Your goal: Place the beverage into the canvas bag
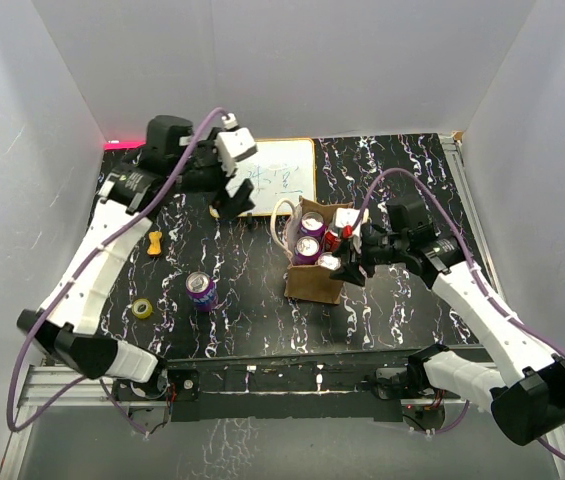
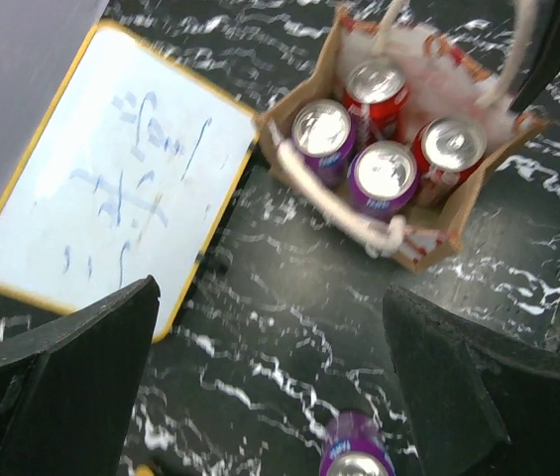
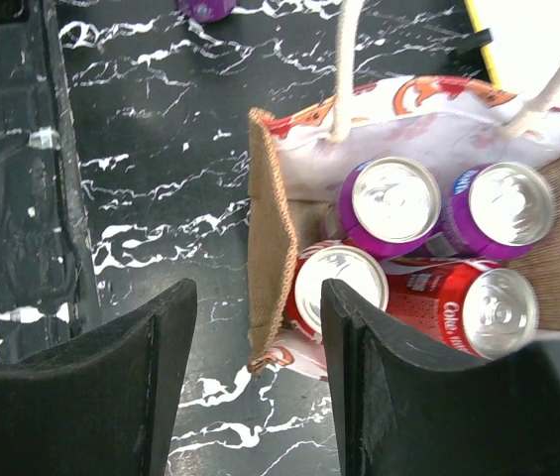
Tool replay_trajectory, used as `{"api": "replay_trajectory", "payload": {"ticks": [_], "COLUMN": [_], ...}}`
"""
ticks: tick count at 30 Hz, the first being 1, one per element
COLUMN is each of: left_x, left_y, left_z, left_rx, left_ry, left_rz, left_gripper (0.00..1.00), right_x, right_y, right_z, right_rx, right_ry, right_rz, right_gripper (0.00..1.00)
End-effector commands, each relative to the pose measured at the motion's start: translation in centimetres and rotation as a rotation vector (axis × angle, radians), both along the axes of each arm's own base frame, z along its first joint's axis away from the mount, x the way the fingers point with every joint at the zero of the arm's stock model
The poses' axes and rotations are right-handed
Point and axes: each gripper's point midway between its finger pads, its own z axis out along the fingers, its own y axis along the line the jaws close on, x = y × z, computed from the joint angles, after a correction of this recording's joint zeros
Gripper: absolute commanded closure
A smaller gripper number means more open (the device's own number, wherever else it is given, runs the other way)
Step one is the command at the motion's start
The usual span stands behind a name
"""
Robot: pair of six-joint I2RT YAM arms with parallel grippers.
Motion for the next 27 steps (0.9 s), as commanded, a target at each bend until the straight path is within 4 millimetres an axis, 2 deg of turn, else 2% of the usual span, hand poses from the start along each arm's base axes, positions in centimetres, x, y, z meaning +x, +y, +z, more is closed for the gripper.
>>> {"api": "replay_trajectory", "payload": {"ticks": [1, 5, 8, 13, 17, 22, 25, 27], "left_x": [-1.0, -2.1, -3.9, -6.7, -7.6, -9.0, -9.3, -9.3], "left_y": [5.2, 9.0, 10.7, 11.6, 12.6, 13.3, 13.1, 13.2], "left_z": [-2.8, -5.8, -8.5, -11.9, -14.8, -17.7, -18.9, -18.9], "left_rx": [0.046, 0.128, 0.186, 0.206, 0.226, 0.241, 0.236, 0.241], "left_ry": [0.085, 0.127, 0.192, 0.327, 0.414, 0.536, 0.556, 0.561], "left_rz": [0.143, 0.266, 0.302, 0.312, 0.363, 0.402, 0.403, 0.402], "left_gripper": [0.06, 0.06, 0.03, 0.03, 0.03, 0.03, 0.03, 0.03], "right_x": [2.1, 2.7, 3.0, 3.7, 4.7, 4.8, 4.7, 4.8], "right_y": [0.7, 0.7, 0.7, -0.7, -2.2, -3.3, -3.5, -3.5], "right_z": [4.8, 6.1, 6.6, 8.9, 8.4, 8.4, 8.4, 8.2], "right_rx": [0.067, 0.076, 0.084, 0.155, 0.153, 0.166, 0.168, 0.169], "right_ry": [-0.083, -0.091, -0.088, -0.070, -0.080, -0.089, -0.088, -0.084], "right_rz": [-0.059, -0.084, -0.100, -0.159, -0.243, -0.277, -0.282, -0.282], "right_gripper": [0.42, 0.36, 0.34, 0.29, 0.27, 0.27, 0.27, 0.27]}}
